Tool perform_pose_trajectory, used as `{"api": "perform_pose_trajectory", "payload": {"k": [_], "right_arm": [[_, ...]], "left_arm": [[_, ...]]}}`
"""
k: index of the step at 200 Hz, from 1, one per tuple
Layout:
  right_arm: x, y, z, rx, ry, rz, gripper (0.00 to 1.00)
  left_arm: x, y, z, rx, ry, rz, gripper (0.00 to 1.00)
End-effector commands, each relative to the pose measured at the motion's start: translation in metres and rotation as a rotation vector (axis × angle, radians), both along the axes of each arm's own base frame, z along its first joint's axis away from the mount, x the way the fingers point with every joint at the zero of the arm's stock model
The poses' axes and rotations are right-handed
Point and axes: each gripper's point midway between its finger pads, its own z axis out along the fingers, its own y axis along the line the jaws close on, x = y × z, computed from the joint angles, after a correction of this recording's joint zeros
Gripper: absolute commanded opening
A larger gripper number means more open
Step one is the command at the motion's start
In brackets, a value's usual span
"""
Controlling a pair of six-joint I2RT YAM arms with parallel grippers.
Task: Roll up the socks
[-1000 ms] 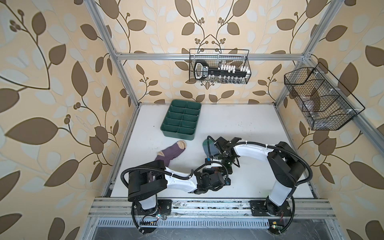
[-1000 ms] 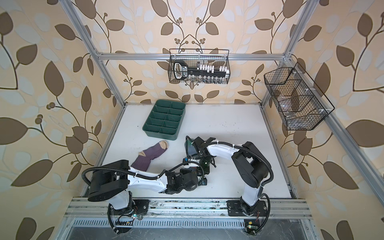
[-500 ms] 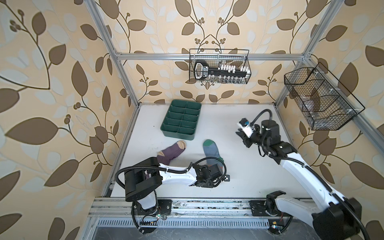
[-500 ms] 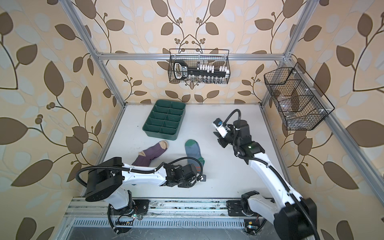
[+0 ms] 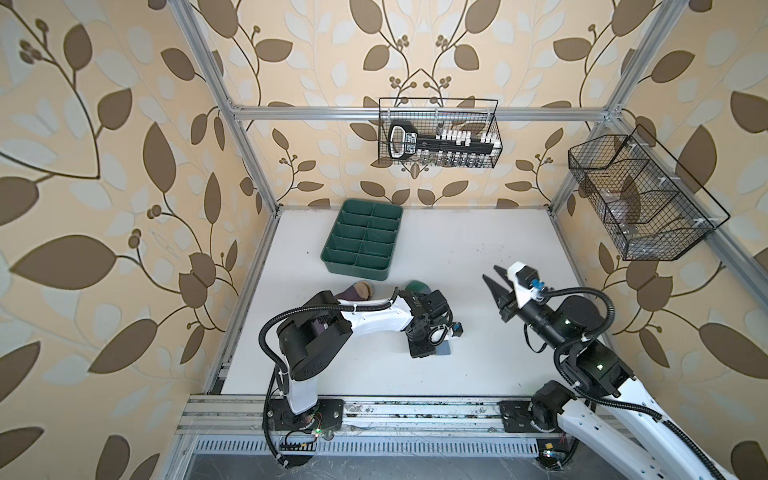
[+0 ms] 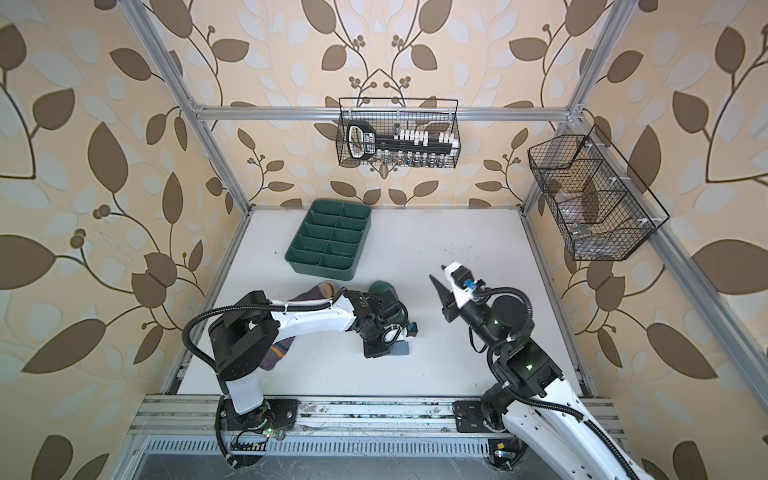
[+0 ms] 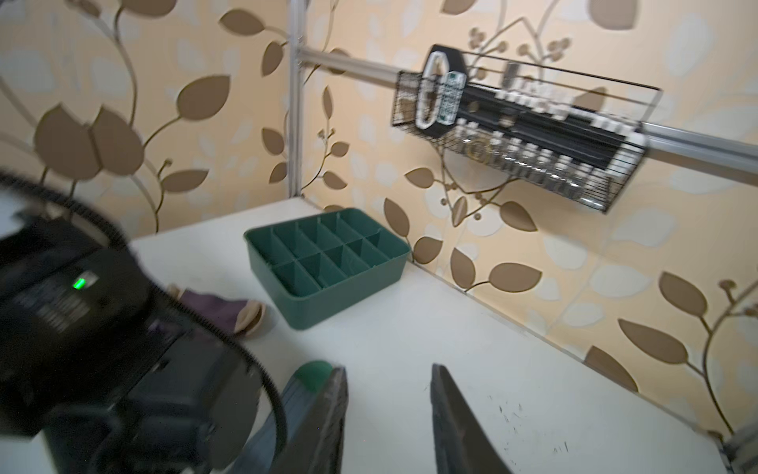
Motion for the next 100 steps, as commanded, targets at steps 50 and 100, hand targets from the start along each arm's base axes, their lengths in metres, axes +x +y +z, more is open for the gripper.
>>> {"api": "perform_pose_trajectory", "payload": {"k": [50,100], "right_arm": [[-0.099,0.052,-0.154,-0.853,-0.087,0.465,0.38],[-0.094,0.105,-0.206,-0.877,-0.105,0.400,0.40]], "left_arm": [[-0.003,0.018,-0.020,0.080,0.140,0.082,0.03],[-0.002,0.019,-0.026,0.099,0.155,0.086,0.02]]}}
